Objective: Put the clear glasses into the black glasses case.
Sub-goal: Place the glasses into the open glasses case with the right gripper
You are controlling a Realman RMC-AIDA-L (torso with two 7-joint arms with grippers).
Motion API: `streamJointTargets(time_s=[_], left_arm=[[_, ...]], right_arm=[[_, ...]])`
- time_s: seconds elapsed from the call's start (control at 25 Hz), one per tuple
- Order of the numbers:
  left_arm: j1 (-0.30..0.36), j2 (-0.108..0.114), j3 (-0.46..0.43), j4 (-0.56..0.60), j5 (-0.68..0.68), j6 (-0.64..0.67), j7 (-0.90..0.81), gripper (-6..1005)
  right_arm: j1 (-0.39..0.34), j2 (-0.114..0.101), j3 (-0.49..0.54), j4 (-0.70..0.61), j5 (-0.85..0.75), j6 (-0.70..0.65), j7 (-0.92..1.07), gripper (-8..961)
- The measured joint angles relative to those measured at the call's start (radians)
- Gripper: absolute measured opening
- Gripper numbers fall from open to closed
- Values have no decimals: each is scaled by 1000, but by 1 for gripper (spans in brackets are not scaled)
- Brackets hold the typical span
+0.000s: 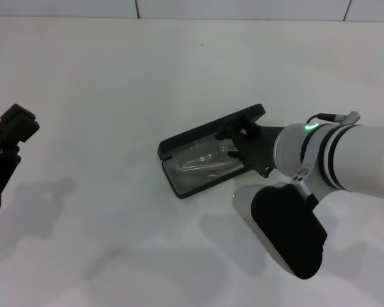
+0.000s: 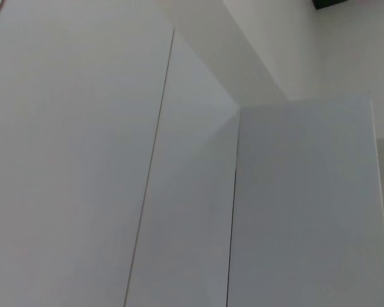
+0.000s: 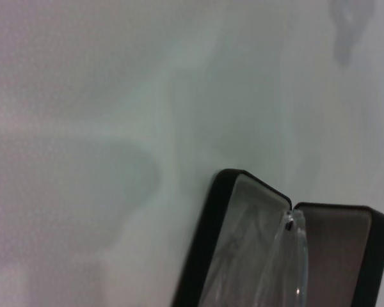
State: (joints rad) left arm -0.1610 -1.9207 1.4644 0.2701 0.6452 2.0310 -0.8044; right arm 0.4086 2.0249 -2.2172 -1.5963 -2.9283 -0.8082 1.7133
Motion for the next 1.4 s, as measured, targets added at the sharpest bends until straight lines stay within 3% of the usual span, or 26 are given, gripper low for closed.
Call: streamJointTargets(time_s=[0.52,0.84,1.4], left_arm=[[-2,0,1,-2,0,0,1,96],[-5,0,1,-2,-1,0,1,96],[-19,0,0,-2,-1,0,-4,96]], right_arm=[[-13,2,82,-8,139,-86,145,316],[-6,3,170,-57,249,-259,267,314],[-28,1,267,-95,369,-385,368,312]])
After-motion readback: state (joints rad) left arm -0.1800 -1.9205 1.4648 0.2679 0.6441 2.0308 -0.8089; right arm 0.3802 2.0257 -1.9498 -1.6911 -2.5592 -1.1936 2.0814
